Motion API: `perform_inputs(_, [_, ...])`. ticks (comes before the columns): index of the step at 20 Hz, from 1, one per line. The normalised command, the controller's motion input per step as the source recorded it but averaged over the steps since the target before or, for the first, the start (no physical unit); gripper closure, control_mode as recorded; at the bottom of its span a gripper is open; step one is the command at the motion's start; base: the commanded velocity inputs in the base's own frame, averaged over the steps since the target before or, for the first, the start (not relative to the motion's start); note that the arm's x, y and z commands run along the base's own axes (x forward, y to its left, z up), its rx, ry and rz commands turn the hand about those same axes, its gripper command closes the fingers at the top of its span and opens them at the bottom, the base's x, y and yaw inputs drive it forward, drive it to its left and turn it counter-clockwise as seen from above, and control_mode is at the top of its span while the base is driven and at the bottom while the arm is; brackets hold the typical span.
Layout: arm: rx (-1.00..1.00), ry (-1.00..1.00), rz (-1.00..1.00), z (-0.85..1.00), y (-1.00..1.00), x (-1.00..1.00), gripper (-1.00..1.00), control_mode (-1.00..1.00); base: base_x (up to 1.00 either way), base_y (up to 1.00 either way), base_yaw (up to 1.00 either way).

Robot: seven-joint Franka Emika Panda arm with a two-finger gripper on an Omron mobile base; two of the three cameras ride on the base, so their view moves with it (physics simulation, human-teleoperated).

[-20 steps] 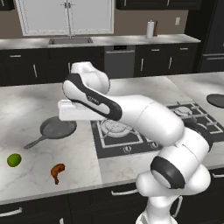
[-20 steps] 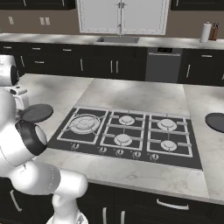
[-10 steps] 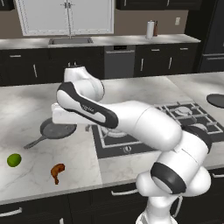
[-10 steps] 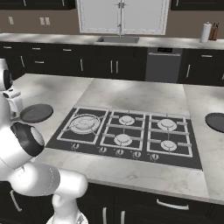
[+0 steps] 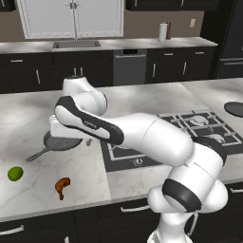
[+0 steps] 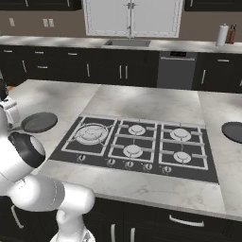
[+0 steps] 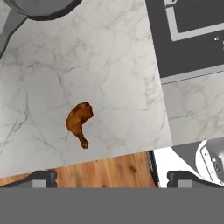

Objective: Place both pans onto different burners. Then place the lime and the chicken drumstick on different pans.

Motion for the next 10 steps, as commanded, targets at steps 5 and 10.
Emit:
perform_inputs(5, [0.00, 0.00, -0.02, -0.05, 0.19, 0.00, -1.00, -1.00, 0.00, 0.00, 0.00])
perform_inputs(10, [0.00, -0.01, 0.00, -0.05, 0.10, 0.00, -1.00, -1.00, 0.00, 0.00, 0.00])
